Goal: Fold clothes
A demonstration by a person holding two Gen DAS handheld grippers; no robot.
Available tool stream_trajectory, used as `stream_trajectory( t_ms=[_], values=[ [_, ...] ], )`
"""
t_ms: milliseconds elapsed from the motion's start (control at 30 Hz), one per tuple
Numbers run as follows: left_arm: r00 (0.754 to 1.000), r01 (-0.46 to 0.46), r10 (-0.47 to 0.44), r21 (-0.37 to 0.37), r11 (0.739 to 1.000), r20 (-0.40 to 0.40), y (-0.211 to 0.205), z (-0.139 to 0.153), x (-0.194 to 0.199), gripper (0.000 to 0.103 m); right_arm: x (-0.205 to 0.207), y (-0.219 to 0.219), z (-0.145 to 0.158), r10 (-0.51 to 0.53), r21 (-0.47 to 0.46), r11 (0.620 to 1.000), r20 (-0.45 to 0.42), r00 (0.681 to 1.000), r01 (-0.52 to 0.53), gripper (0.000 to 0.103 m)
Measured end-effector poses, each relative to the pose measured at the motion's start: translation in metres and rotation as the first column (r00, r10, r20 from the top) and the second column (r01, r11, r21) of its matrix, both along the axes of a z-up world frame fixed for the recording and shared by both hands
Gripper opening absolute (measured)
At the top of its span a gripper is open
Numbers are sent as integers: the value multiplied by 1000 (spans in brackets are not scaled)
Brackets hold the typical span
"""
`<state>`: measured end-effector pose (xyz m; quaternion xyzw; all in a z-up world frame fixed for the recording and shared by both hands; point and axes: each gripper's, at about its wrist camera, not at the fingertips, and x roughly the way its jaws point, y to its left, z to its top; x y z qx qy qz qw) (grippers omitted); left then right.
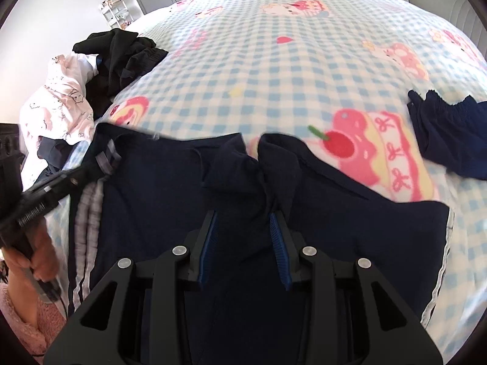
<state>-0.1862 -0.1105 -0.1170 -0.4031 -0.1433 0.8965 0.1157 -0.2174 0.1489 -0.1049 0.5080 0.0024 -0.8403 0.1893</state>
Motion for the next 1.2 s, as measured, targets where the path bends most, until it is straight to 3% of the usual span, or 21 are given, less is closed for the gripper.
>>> stream_trajectory(
  t_ms=[167, 200, 233, 267, 333, 400, 433, 467, 500, 533, 600, 667, 733, 800, 867, 933, 1000, 1033, 1100, 1167, 1200],
  values=[
    [995, -77, 70, 99, 992, 72, -39, -15, 1, 10, -6, -6, 3, 2, 21, 1000, -27, 1000, -2, 35],
    [996, -59, 49, 139, 989, 70, -41, -15, 1, 26, -6, -7, 5, 6, 26, 1000, -41, 999, -5, 35],
    [997, -10, -4, 193, 981, 71, -38, -18, -1, 54, -7, -8, 8, 10, 30, 1000, -55, 998, -8, 36],
    [996, 34, -53, 241, 970, 70, -35, -20, -3, 63, -8, -9, 9, 15, 34, 999, -67, 998, -13, 39],
    [994, 62, -84, 254, 965, 77, -23, -25, -10, 65, -15, -13, 8, 44, 24, 999, -59, 997, -42, 54],
    [991, 65, -88, 208, 976, 102, -10, -34, -19, 59, -22, -19, 3, 81, 16, 997, -49, 996, -80, 54],
    [989, 57, -78, 165, 985, 123, -5, -40, -24, 35, -27, -23, -1, 96, 15, 995, -41, 995, -95, 54],
    [987, 38, -60, 147, 988, 147, -5, -45, -27, 26, -33, -25, -7, 98, 29, 995, -26, 995, -98, 53],
    [985, 20, -43, 136, 991, 169, -6, -49, -30, 24, -38, -28, -13, 99, 46, 994, -14, 995, -98, 50],
    [984, 5, -33, 158, 987, 177, -12, -48, -28, 20, -41, -30, -17, 88, 82, 993, -19, 996, -86, 37],
    [986, -29, 13, 96, 995, 166, -21, -40, -23, 18, -46, -27, -15, 56, 122, 991, -56, 997, -49, 30],
    [988, -34, 28, 44, 998, 149, -30, -35, -15, 18, -48, -22, -10, 22, 143, 990, -93, 995, -8, 30],
    [987, -54, 33, 130, 990, 155, -49, -35, -12, 18, -51, -15, -7, 1, 155, 988, -98, 995, 14, 31],
    [989, -82, 56, 193, 978, 138, -63, -34, -13, 18, -48, -9, -2, -3, 93, 996, -88, 996, 12, 32],
    [990, -40, 10, 219, 975, 138, -56, -36, -17, 20, -45, -3, 3, -5, 33, 999, -79, 997, 7, 32],
    [990, 1, -36, 243, 970, 139, -48, -38, -21, 31, -41, -7, 5, 29, 11, 1000, -75, 997, -28, 36],
    [983, 38, -79, 242, 970, 165, -32, -47, -25, 35, -38, -15, 0, 68, 21, 998, -55, 996, -67, 39],
    [982, 50, -88, 219, 974, 168, -23, -49, -25, 31, -39, -19, -5, 83, 34, 996, -40, 996, -81, 40],
    [983, 68, -88, 127, 990, 159, -7, -48, -25, 4, -38, -23, -12, 86, 50, 995, -17, 996, -85, 40],
    [984, 70, -78, 59, 996, 157, 3, -44, -23, 4, -37, -21, -12, 77, 43, 996, -20, 997, -76, 39],
    [986, 55, -64, 64, 996, 152, -2, -39, -19, 4, -35, -19, -10, 70, 39, 997, -25, 997, -69, 39]
  ],
)
